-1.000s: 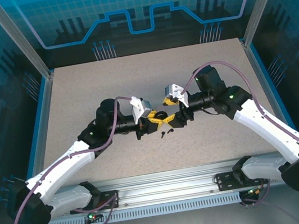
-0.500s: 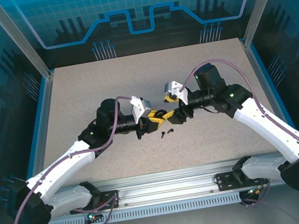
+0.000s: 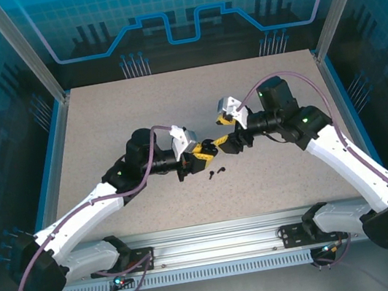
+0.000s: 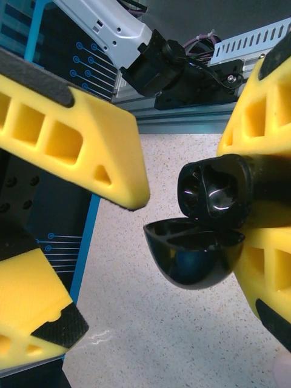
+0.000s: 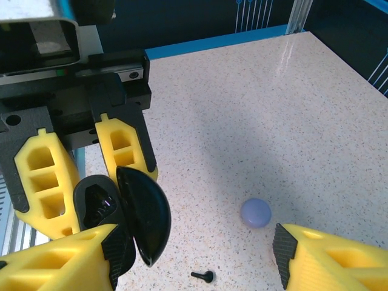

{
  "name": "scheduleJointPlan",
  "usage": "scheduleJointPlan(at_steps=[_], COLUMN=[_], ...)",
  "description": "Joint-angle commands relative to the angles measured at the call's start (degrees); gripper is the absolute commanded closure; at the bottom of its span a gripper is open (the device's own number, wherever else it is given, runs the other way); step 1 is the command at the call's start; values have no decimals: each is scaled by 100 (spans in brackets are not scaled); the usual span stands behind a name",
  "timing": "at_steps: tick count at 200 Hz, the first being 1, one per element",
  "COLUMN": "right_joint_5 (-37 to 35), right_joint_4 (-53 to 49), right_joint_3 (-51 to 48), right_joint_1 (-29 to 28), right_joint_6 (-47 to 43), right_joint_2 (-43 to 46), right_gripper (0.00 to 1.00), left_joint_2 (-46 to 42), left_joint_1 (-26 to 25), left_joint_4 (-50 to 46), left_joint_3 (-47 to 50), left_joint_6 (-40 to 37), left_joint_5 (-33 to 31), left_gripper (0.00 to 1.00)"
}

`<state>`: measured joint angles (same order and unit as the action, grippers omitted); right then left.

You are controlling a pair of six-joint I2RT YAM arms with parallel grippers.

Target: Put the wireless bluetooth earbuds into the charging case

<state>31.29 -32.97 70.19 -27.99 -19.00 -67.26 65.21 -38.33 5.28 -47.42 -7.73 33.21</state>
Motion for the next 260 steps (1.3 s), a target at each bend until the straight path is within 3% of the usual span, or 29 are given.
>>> scheduleJointPlan(at_steps=[1, 31, 77, 108, 152, 176, 226, 260], right_joint_5=[126, -70, -1405, -1996, -2467, -2666, -2741, -2740], right_joint_4=[76, 12, -410, -588, -327, -181, 348, 524], right_joint_3=[134, 136, -216, -738, -1384, -1445, -1454, -1340], right_joint_1=[147, 339, 422, 407, 50, -266, -720, -877], right_joint_6=[247, 673, 1941, 3206, 4487, 4882, 5328, 5383], right_joint_2=[188, 305, 316, 73, -748, -1319, -2218, -2646], right_gripper=[31, 30, 33, 38, 46, 46, 34, 35], left_joint_2=[4, -49, -631, -1255, -1579, -1550, -1536, -1555], left_joint_1=[-51, -47, -50, -52, -50, -50, -50, -47], left_joint_4=[-25, -52, 674, 1295, 1226, 1211, 1095, 1034], left_joint_3=[-92, -73, 632, 1165, 1253, 1253, 1202, 1191], left_joint_6=[-150, -169, -51, 8, -2, 77, 122, 122], left_joint_5=[80, -86, -931, -1360, -1537, -1523, -1550, -1577], left_gripper=[96, 96, 99, 100, 99, 100, 100, 100])
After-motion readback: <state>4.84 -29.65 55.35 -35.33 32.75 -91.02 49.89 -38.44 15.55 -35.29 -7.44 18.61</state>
